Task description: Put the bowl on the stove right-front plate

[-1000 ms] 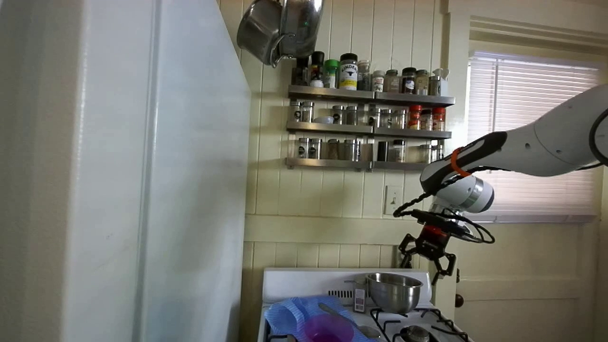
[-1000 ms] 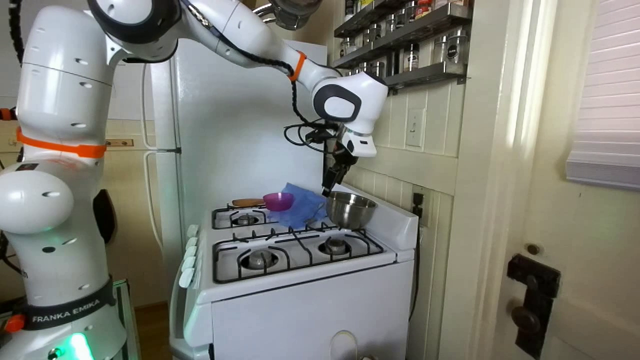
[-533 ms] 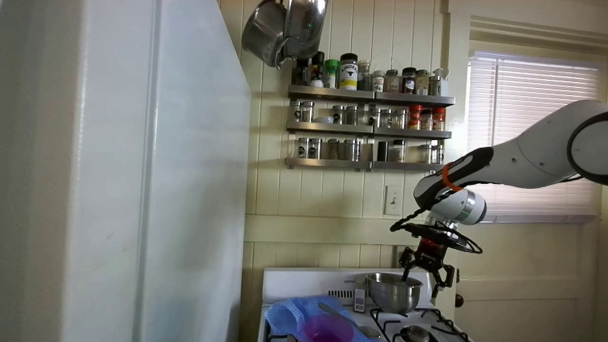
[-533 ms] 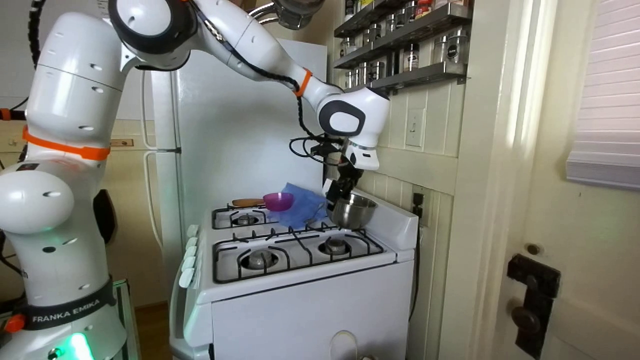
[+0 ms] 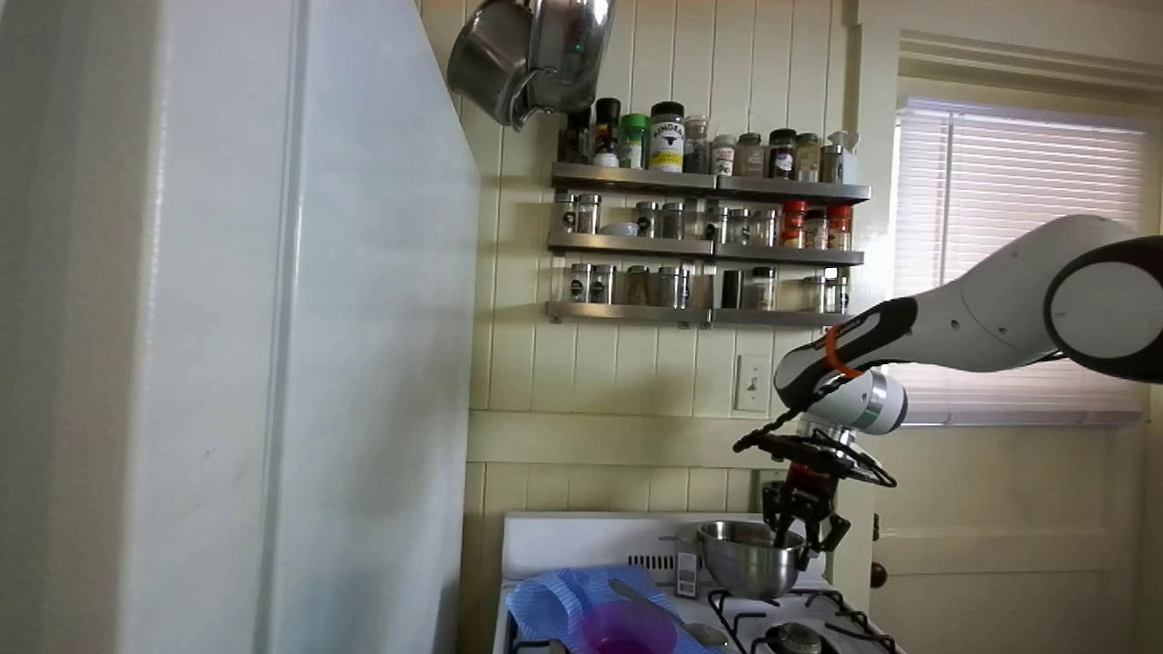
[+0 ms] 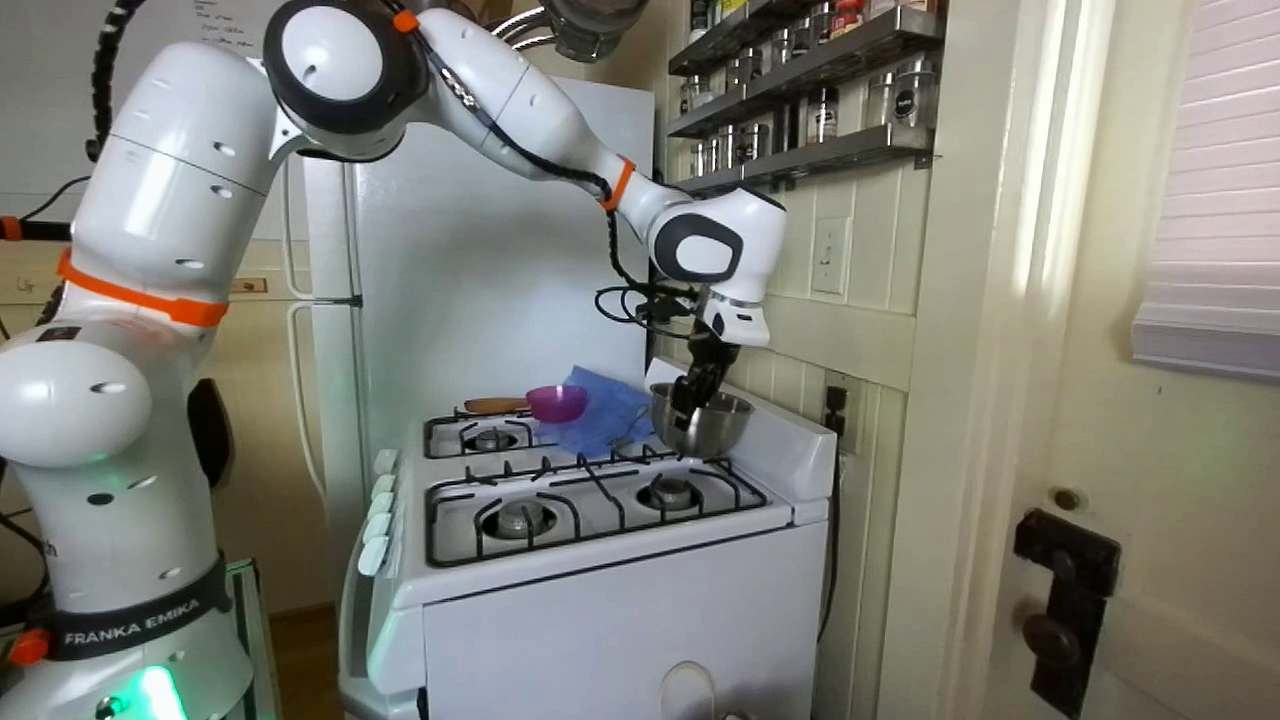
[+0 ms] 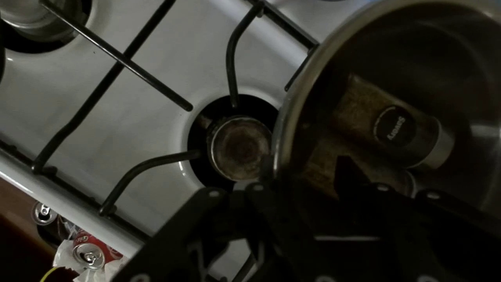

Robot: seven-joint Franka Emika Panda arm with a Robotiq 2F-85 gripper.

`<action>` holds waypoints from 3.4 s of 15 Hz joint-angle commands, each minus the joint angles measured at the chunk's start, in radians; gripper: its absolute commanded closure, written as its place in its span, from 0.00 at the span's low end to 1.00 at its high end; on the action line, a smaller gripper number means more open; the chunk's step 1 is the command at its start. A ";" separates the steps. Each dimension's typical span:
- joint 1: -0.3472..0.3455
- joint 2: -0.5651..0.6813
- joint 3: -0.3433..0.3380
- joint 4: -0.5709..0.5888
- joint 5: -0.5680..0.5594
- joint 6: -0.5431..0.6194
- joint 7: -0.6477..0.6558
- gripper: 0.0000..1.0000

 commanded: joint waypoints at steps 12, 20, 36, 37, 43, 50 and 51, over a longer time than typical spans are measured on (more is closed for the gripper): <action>0.048 -0.283 0.013 -0.402 -0.030 0.244 -0.008 0.98; 0.025 -0.578 0.031 -0.773 -0.043 0.497 0.032 0.98; -0.009 -1.024 0.075 -1.028 0.072 0.241 0.007 0.98; -0.024 -1.044 0.074 -1.027 0.075 0.212 0.027 0.98; -0.073 -1.073 0.083 -1.022 0.079 -0.013 0.150 0.98; -0.090 -1.040 0.095 -1.022 0.067 -0.027 0.171 0.98; -0.091 -1.032 0.100 -1.023 0.074 -0.022 0.186 0.98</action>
